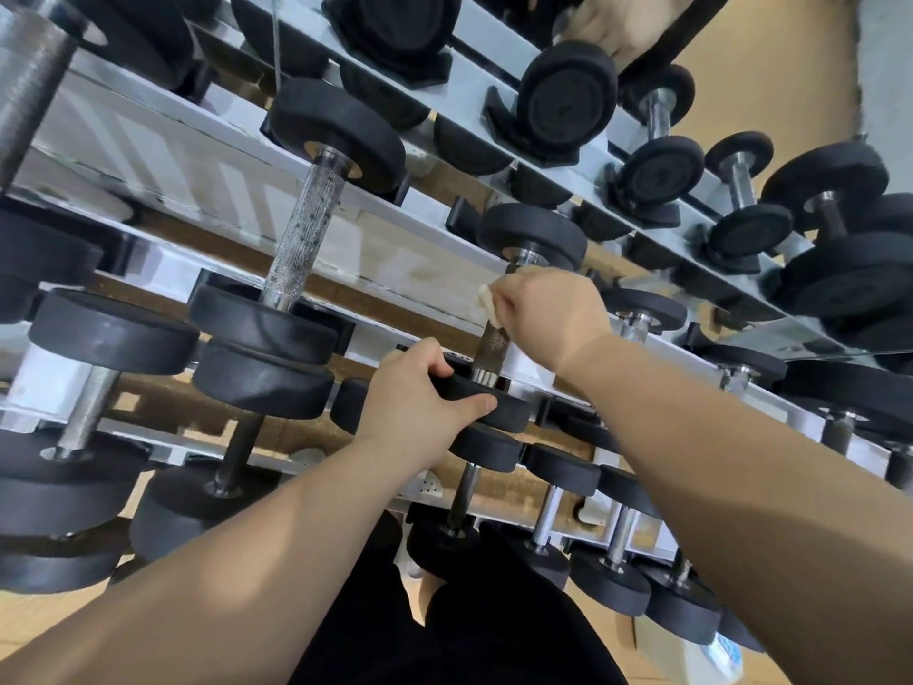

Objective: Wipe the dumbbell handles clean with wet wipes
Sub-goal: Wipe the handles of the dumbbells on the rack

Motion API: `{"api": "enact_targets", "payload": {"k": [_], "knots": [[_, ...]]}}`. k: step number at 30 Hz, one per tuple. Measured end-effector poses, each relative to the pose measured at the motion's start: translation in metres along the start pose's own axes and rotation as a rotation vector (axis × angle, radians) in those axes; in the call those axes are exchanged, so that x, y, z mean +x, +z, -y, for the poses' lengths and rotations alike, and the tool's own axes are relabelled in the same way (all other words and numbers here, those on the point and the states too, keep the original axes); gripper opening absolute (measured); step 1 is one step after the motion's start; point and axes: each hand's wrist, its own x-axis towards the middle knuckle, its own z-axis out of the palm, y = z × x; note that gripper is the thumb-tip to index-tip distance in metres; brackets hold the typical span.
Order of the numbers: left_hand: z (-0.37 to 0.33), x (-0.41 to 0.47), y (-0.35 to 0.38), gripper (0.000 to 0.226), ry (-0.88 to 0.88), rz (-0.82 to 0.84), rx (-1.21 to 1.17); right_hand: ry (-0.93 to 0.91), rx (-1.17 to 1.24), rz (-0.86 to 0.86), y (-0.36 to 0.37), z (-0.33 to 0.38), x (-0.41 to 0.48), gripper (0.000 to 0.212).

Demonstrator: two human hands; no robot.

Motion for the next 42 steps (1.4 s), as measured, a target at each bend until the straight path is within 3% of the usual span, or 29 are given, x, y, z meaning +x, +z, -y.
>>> {"api": "enact_targets", "payload": {"k": [4, 7, 13, 17, 20, 26, 31, 36, 39, 42], "knots": [[0.0, 0.001, -0.001, 0.046, -0.002, 0.004, -0.006, -0.064, 0.219, -0.057, 0.013, 0.016, -0.026, 0.05], [0.001, 0.002, -0.002, 0.046, 0.011, 0.011, 0.005, -0.158, 0.31, -0.053, 0.017, 0.001, -0.049, 0.029], [-0.002, 0.003, -0.005, 0.045, 0.013, 0.032, 0.029, 0.001, 0.343, -0.272, 0.007, -0.006, -0.022, 0.019], [-0.003, 0.004, -0.006, 0.044, 0.016, 0.036, 0.052, -0.121, 0.307, -0.12, 0.015, 0.004, -0.031, 0.037], [-0.002, 0.004, -0.007, 0.044, 0.017, 0.037, 0.055, -0.126, 0.278, -0.072, 0.018, 0.005, -0.038, 0.035], [-0.001, 0.007, -0.008, 0.045, -0.007, 0.054, 0.027, 0.196, 0.335, -0.146, 0.001, 0.001, -0.012, 0.026], [0.002, 0.012, -0.007, 0.048, -0.028, 0.064, -0.017, -0.092, 0.317, 0.129, 0.005, 0.022, -0.038, 0.028], [0.004, 0.011, -0.005, 0.046, -0.019, 0.063, -0.023, 0.087, 0.151, 0.061, -0.006, 0.012, -0.009, 0.031], [0.004, 0.011, -0.006, 0.046, -0.02, 0.062, -0.012, 0.234, 0.178, -0.038, -0.01, 0.012, -0.002, 0.035], [0.004, 0.012, -0.006, 0.047, -0.019, 0.064, -0.016, 0.085, 0.231, 0.082, 0.0, 0.018, -0.019, 0.028]]}}
